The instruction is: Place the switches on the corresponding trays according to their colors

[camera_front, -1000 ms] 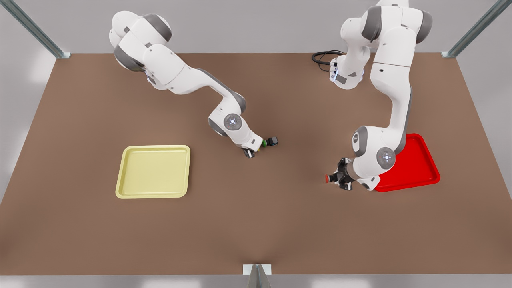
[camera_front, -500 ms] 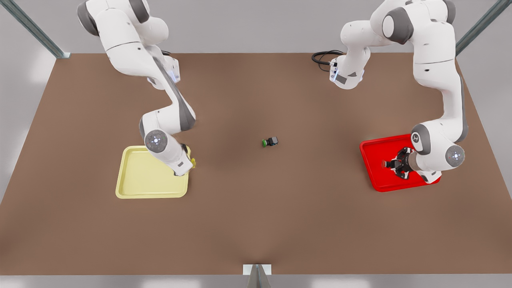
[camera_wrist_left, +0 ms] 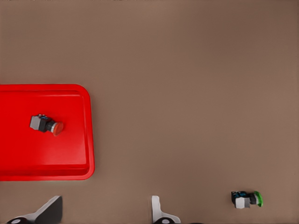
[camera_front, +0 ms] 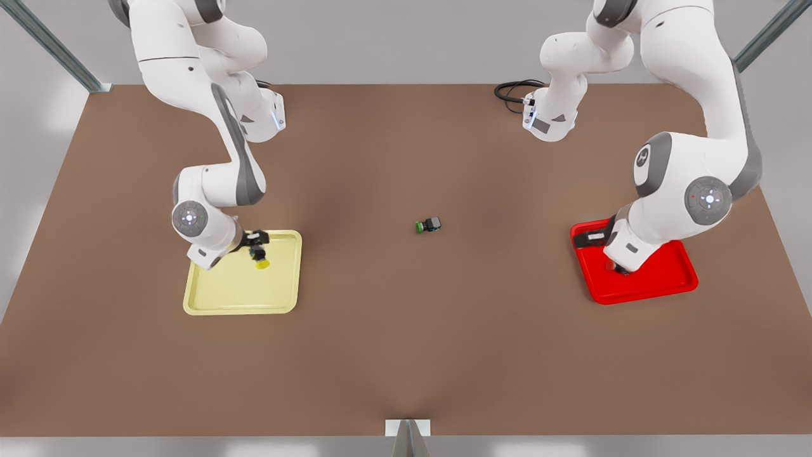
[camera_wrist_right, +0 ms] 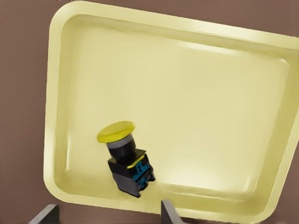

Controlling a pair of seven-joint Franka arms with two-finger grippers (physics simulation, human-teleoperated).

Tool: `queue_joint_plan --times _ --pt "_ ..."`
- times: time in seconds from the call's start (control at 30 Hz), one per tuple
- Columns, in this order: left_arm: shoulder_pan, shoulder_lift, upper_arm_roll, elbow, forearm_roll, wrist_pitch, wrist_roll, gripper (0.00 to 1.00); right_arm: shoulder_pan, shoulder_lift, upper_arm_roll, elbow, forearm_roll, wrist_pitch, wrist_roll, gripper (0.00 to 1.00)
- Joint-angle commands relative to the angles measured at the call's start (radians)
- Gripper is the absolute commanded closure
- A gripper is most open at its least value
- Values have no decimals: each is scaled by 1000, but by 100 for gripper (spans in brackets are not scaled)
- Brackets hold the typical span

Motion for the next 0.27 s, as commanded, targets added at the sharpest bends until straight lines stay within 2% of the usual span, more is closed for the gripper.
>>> queue_joint_plan --times 0.0,0.07,0.13,0.23 --pt "2 2 0 4 14 1 0 0 1 0 -2 1 36 2 -10 0" --pt "2 -4 1 7 0 -13 0 0 -51 -6 -1 99 30 -17 73 0" --pt "2 -16 1 7 0 -23 9 0 -120 -8 1 277 27 -182 74 0" --pt "2 -19 1 6 0 -23 11 0 -190 -35 30 436 -16 -347 96 0"
